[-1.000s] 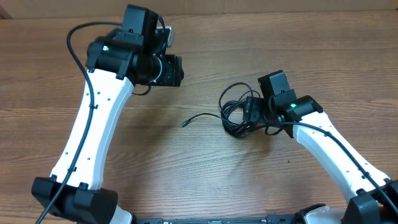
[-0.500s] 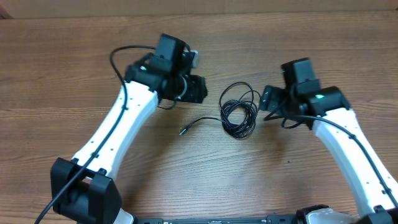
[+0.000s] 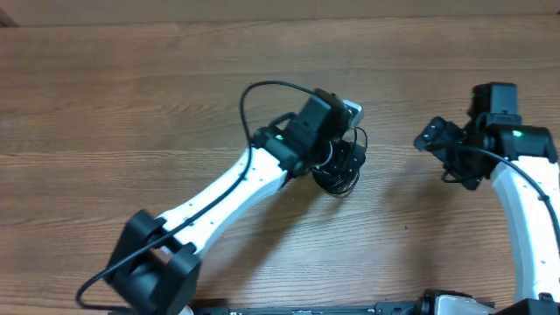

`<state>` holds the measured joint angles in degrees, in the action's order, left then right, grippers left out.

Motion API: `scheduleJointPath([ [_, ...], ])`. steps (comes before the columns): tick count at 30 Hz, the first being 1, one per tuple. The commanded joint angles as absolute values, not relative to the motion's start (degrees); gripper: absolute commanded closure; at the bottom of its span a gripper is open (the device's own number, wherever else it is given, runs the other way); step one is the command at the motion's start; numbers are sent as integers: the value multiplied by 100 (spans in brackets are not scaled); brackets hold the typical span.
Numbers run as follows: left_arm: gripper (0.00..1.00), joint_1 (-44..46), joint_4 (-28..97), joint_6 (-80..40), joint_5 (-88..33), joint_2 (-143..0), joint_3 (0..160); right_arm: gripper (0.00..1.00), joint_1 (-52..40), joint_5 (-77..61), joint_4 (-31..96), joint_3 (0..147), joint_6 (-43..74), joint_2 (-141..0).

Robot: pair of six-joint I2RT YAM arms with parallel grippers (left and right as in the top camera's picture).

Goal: Untangle cables

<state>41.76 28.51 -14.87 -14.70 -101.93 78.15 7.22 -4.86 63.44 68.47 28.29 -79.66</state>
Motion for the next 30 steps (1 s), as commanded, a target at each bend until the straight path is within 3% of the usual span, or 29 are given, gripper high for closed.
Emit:
scheduleJointPath([
  [1, 18, 4303, 2952, -1590, -1162, -10774, 8079, 6, 1079, -751, 6383, 6984, 2779, -7876],
  [8, 19, 4558, 3022, -1717, -423, -11548, 8501, 6, 1288, -1066, 6383, 6984, 2655, -7876],
  [18, 23, 4845, 2838, -1798, -386, -12232, 8501, 5, 1288, -1063, 6379, 6984, 2652, -7876],
  [21, 40, 4856, 2943, -1802, -379, -12302, 8501, 5, 1288, -1063, 6379, 6984, 2652, -7876],
  [24, 79, 4842, 3109, -1802, -148, -12239, 8538, 5, 1288, -1061, 6375, 6984, 2652, -7876],
  [26, 94, 4823, 3321, -1802, 8, -12134, 8665, 5, 1288, -1061, 6357, 6984, 2652, -7876],
  [30, 96, 4720, 4018, -1802, 8, -11832, 9258, 5, 1286, -1092, 6302, 6984, 2646, -7876],
])
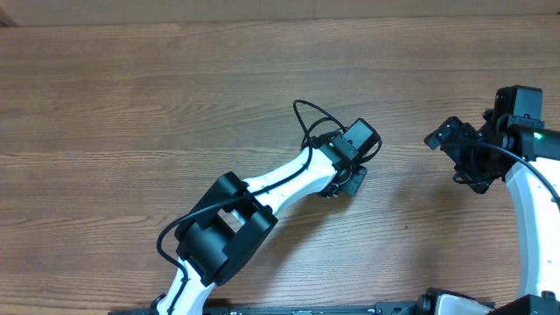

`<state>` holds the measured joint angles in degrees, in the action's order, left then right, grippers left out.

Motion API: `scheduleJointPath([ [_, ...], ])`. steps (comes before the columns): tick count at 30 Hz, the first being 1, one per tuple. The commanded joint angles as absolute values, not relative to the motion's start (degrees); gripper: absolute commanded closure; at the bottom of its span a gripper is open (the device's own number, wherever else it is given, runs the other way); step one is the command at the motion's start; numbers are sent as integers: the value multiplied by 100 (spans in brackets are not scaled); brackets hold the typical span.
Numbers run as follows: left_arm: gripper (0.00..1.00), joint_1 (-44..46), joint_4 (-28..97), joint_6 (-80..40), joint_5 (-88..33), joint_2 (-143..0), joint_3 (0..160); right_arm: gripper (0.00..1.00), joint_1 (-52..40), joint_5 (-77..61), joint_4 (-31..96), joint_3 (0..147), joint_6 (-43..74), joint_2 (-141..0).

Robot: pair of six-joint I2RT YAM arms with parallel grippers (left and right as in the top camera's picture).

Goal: Untangle cables

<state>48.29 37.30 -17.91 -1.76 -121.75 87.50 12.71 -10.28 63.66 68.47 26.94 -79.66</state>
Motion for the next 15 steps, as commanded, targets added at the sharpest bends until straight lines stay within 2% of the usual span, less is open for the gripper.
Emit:
scheduleJointPath([
  [1, 96, 4674, 4178, -1802, -40, -11738, 9421, 5, 1282, -1258, 6270, 6982, 2477, -7876],
  [8, 96, 4108, 5006, -1629, -1160, -10910, 10318, 5, 941, -2965, 6005, 6982, 829, -7876],
  [15, 96, 3284, 4989, -1627, -3081, -10280, 10320, 2, 305, -3483, 5546, 6982, 696, -7876],
])
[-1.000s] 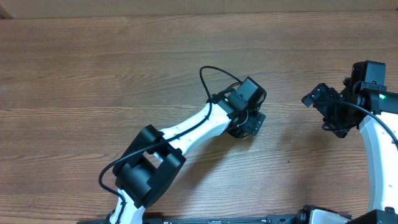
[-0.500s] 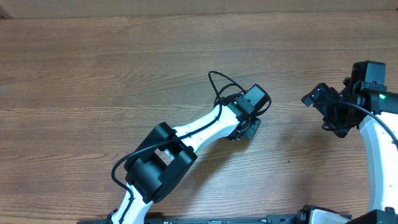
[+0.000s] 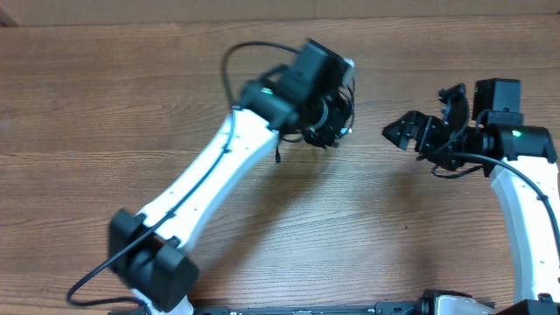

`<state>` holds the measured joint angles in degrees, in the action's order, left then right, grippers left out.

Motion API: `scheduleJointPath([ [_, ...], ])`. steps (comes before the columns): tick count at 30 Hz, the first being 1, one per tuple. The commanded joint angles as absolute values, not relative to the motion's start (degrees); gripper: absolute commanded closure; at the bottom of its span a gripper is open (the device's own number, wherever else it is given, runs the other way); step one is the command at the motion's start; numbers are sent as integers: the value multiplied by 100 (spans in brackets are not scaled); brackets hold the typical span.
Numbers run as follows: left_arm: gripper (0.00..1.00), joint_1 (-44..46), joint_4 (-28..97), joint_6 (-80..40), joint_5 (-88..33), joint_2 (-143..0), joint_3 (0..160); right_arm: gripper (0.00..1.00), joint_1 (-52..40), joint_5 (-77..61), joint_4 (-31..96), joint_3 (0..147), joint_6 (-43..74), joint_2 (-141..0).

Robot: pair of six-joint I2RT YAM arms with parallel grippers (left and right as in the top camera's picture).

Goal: Untangle cables

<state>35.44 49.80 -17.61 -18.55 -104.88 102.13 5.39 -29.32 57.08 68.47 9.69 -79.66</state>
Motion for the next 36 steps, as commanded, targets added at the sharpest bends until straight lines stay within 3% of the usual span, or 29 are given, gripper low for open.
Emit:
scheduleJointPath([
  [1, 96, 3203, 4987, -1627, -3262, -10235, 10322, 1, 215, -3653, 5435, 6982, 696, -7876],
  [8, 96, 2803, 4897, -1540, -4574, -10151, 10320, 0, -425, -4821, 4515, 6982, 749, -7878],
  [15, 96, 2550, 4307, -1546, -6663, -10151, 10322, 2, -615, -4077, 3975, 6982, 1590, -7953],
  [17, 96, 2510, 4268, -1546, -7098, -10149, 10322, 9, -615, -3100, 3970, 6980, 2106, -7988],
  [22, 96, 2193, 4418, -1540, -7354, -10151, 10322, 52, -615, 25, 4550, 6971, 3839, -8106],
  [25, 96, 1903, 4650, -1376, -7343, -10149, 10322, 78, -611, 681, 4797, 6971, 4071, -8117],
  [27, 96, 1682, 4869, -1205, -7234, -10151, 10322, 89, -598, 843, 4890, 6971, 4069, -8117],
  [29, 96, 1468, 5137, -1057, -6886, -10151, 10322, 96, -598, 980, 5002, 6971, 4066, -8117],
  [36, 96, 856, 6125, -615, -4777, -10149, 10322, 96, -598, 1619, 5334, 6971, 4069, -8114],
])
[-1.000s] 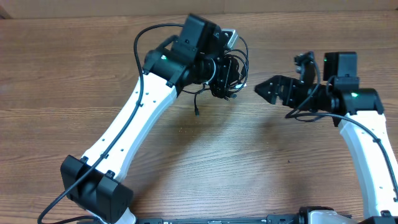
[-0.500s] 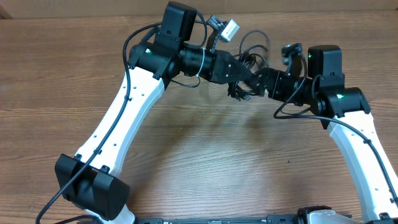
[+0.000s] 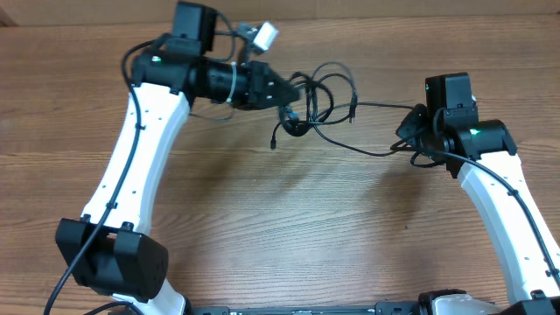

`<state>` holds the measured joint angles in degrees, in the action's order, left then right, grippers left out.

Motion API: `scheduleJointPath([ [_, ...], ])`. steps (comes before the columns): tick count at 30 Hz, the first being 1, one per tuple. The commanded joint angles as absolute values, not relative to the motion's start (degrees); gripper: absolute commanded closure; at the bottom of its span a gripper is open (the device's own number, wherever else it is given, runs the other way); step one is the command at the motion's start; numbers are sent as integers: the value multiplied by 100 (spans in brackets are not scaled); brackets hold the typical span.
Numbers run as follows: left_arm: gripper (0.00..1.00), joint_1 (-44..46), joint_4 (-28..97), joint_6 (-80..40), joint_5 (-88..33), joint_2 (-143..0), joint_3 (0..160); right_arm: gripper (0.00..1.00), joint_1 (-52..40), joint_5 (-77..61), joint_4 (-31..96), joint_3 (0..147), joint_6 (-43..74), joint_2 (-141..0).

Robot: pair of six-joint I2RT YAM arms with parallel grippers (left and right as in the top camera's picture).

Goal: Untangle cables

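Observation:
A black cable tangle (image 3: 322, 90) hangs loosely looped between my two grippers over the wooden table (image 3: 262, 219). My left gripper (image 3: 284, 92) points right from the upper left and is shut on the tangle's left side. A white plug (image 3: 265, 35) sticks up behind its wrist. Two strands (image 3: 372, 107) run from the loops to my right gripper (image 3: 409, 136), which looks shut on them. A loose cable end (image 3: 274, 143) dangles below the left fingers.
The left arm (image 3: 131, 166) stretches from its base at the lower left up along the table's left side. On the right side, the right arm (image 3: 503, 210) rises from the lower right. Each arm trails its own black wiring.
My left gripper has moved left and farther back with the tangle. The right gripper, open and apart from the cables then, is now shut on strands, and the bundle has spread into loose loops.
First my left gripper was at a tight black bundle at the table's middle, the right gripper off to the right. It stayed at the bundle a second later. Then it held the bundle farther back, the right gripper open nearby. Now the tangle is stretched between both.

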<state>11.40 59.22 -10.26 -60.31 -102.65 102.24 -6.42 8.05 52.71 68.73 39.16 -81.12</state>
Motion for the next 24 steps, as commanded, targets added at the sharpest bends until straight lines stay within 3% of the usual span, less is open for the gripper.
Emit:
scheduleJointPath([
  [1, 96, 790, 6204, -622, -4482, -10149, 10322, 96, -598, 1702, 5371, 6971, 4069, -8114],
  [8, 96, 532, 6587, -1135, -2477, -10151, 10322, 96, -598, 2237, 5601, 6971, 4069, -8114],
  [13, 96, 548, 6630, -1175, -3011, -10149, 10322, 93, -600, 2237, 5583, 6971, 4069, -8114],
  [15, 96, 604, 6582, -1024, -3760, -10151, 10322, 77, -600, 1623, 5365, 6971, 3918, -8114],
  [19, 96, 801, 6405, -808, -4921, -10151, 10322, 51, -607, -508, 4753, 6971, 2504, -8114],
  [24, 96, 1135, 6152, -438, -5830, -10151, 10322, 27, -607, -3371, 4158, 6971, 1258, -8114],
])
